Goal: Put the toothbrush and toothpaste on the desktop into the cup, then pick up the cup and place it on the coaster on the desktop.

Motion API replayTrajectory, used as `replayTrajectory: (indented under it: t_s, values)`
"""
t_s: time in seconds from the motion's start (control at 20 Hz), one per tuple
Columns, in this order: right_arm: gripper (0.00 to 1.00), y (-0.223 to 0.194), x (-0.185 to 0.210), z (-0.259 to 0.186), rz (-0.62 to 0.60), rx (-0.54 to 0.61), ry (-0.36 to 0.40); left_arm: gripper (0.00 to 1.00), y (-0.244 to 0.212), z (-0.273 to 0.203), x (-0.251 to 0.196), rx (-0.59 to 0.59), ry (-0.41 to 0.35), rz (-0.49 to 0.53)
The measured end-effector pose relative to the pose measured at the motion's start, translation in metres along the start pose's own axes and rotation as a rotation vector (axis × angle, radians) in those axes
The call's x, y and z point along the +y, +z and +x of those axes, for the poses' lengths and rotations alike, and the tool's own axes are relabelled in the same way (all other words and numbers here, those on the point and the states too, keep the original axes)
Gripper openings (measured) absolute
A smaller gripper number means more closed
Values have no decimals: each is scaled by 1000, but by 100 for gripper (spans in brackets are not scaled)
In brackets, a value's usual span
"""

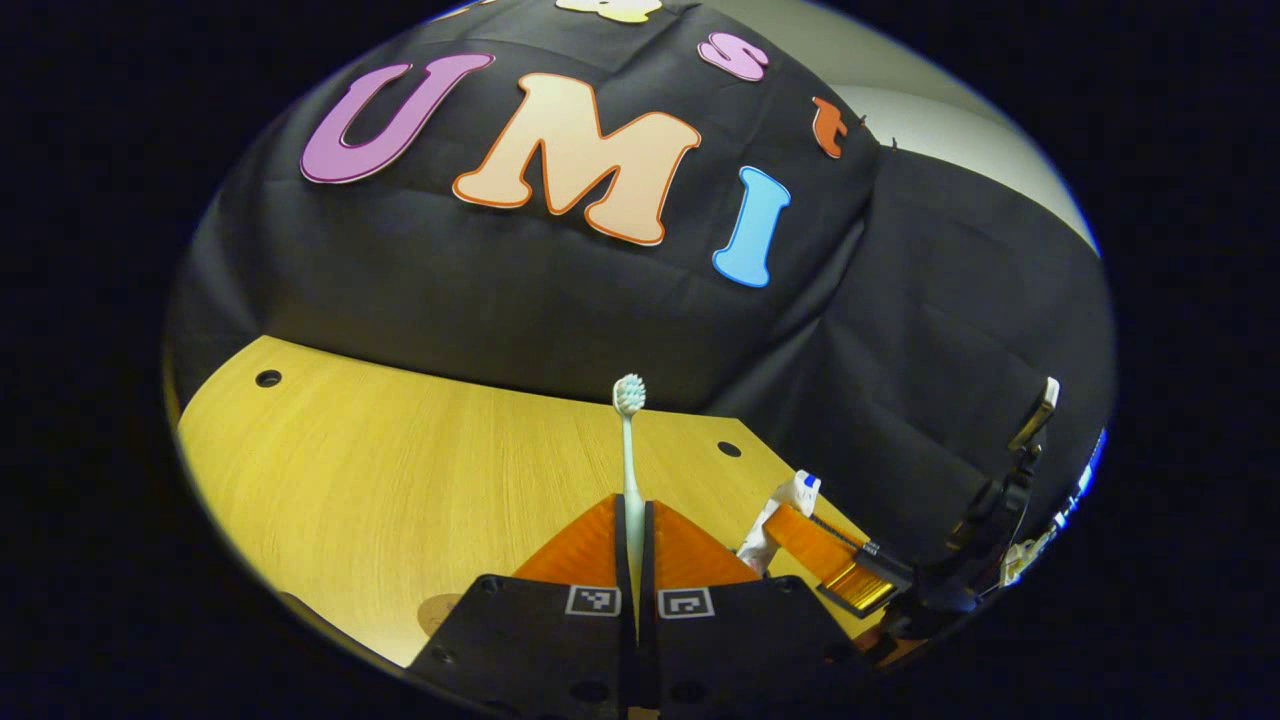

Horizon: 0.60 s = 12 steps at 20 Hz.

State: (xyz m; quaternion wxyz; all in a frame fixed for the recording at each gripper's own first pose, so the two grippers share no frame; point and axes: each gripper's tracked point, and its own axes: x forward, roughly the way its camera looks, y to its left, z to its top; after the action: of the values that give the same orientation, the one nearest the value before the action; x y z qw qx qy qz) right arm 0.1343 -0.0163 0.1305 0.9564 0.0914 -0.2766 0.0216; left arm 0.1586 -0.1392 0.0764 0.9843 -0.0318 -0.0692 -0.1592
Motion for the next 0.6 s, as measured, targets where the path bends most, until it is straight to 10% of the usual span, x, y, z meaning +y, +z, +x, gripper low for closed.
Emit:
replayTrajectory:
  t_s: [0.2, 0.45, 0.6]
  values:
    - [20, -25, 3, -12, 27, 33, -9, 0, 8, 34, -22, -60, -65, -50]
    - [80, -3, 3, -28, 64, -25, -4, 0, 8, 42, -29, -72, -83, -65]
    - [87, 10, -8, -43, 80, -39, -24, 0, 9, 46, -31, -82, -83, -68]
